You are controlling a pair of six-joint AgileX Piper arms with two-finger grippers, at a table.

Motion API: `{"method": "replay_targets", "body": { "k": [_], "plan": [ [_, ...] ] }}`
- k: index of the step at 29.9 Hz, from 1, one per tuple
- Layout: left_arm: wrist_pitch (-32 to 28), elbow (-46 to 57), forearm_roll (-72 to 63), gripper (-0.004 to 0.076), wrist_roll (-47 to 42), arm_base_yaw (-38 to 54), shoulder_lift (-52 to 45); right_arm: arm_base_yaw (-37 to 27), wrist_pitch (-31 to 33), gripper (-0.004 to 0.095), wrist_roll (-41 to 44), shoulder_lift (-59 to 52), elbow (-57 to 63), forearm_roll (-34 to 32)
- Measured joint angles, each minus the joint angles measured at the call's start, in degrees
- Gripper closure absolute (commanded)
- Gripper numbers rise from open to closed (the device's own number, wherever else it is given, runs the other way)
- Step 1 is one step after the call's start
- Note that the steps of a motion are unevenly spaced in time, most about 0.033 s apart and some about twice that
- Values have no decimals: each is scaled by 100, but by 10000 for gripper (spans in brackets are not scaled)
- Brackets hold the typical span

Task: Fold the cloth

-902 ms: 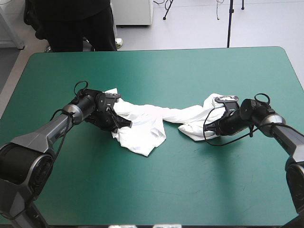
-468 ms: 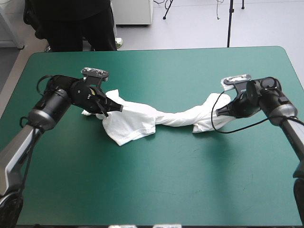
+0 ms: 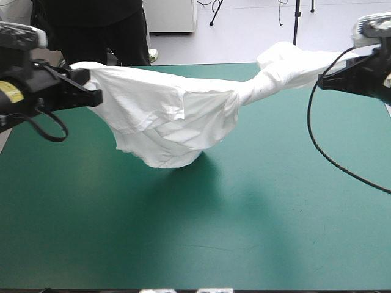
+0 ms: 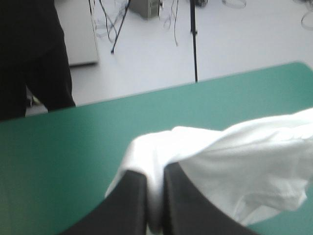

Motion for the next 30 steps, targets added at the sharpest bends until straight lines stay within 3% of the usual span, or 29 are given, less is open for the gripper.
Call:
{"method": "replay_targets", "body": {
  "k": [6,13,21,30],
  "plan": [
    [322,-1220,-265,733,93,0,-209,0,100,925,0,-684,-606,21],
    [679,-1654,-941,733,241,0,-482,0,510,925,0,-1416,-677,420],
    [697,-1503,-999,733,225,0,-609,0,671,925,4,-2051,-354,512],
    [697,-194,-1043,733,93,0,-592,0,566,925,22,-2141,1358,1052]
  ]
}}
